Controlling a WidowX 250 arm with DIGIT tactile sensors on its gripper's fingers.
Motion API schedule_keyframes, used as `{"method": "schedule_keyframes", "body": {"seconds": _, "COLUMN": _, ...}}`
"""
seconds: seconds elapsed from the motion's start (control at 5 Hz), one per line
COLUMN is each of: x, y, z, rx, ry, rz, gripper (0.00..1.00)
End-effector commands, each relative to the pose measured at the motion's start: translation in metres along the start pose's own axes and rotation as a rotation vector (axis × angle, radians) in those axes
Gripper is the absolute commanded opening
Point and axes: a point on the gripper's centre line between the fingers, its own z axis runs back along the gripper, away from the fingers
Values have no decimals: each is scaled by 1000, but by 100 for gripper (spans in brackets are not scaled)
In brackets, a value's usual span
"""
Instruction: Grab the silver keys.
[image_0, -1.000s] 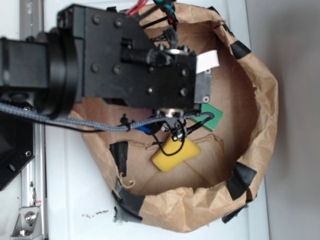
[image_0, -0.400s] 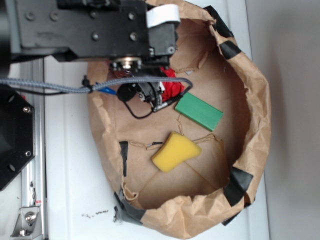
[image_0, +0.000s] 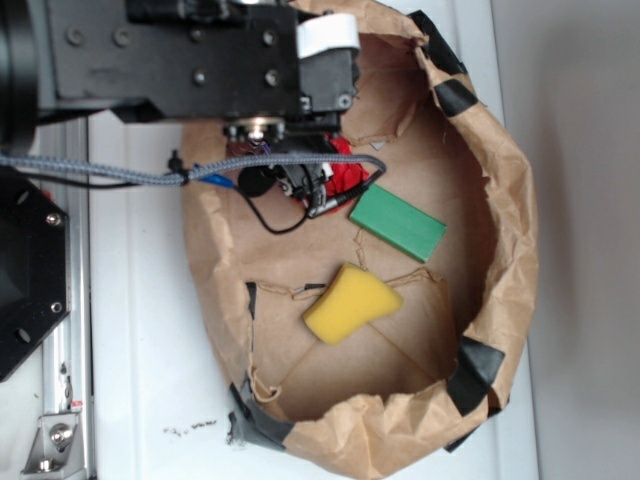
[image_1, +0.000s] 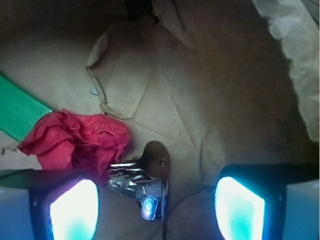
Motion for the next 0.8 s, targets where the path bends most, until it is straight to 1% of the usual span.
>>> {"method": "schedule_keyframes", "body": {"seconds": 0.0, "x": -3, "y": 13, "z": 0, "rx": -2, "ry": -27, "rz": 1, "gripper": 100}}
{"method": "schedule_keyframes", "body": {"seconds": 0.2, "x": -1, "y": 12, "z": 0, "rx": -1, "ry": 21, "rz": -39, "gripper": 100}}
{"method": "schedule_keyframes", "body": {"seconds": 0.6, "x": -1, "y": 12, "z": 0, "rx": -1, "ry": 21, "rz": -39, "gripper": 100}}
